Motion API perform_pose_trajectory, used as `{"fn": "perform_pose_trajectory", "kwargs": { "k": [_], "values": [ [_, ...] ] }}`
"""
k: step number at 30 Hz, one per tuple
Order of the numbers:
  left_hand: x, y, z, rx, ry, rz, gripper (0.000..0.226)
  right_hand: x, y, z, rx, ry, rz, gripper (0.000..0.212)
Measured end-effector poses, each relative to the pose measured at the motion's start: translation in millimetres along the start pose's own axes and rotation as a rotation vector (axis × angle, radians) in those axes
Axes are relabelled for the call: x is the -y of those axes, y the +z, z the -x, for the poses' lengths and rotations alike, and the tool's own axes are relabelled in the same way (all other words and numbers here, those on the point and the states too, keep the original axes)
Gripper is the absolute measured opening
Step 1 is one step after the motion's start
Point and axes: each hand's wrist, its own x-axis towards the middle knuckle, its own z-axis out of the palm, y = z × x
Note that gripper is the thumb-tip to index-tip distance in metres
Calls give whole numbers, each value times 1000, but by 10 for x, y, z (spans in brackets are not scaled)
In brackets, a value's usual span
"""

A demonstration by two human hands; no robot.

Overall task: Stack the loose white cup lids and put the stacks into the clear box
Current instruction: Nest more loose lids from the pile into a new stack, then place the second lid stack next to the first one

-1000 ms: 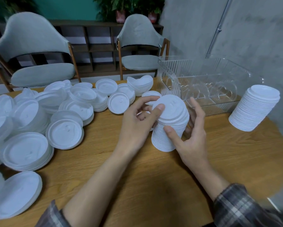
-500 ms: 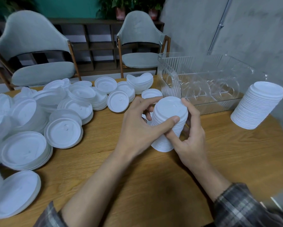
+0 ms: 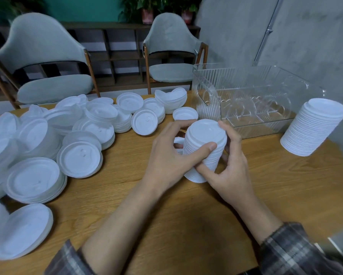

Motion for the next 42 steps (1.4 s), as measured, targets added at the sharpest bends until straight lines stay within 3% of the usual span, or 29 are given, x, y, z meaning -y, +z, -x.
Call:
{"fn": "perform_pose_trajectory", "kwargs": {
  "k": [4, 7, 11, 14, 20, 25, 42],
  "values": [
    [77, 29, 11, -17, 25, 36, 55, -21, -38, 82, 100, 5, 165, 127],
    [151, 41, 32, -18, 67, -13, 62, -21, -42, 106, 150, 15, 202, 133],
    [244, 30, 63, 80, 73, -16, 69, 5, -44, 101, 145, 42, 198, 134],
    [312, 0, 58, 55, 119, -67, 63, -9, -121, 116, 128, 33, 224, 135],
    [445, 2, 51, -1, 165, -330, 28, -66, -518, 208, 66, 113, 312, 138],
    [571, 24, 82, 73, 176, -597, 32, -133, -871, 275, -7, 163, 337, 136],
    [643, 5, 113, 97, 74, -621, 32, -493, -1328, -43, -100, 215, 431, 138]
  ]
}}
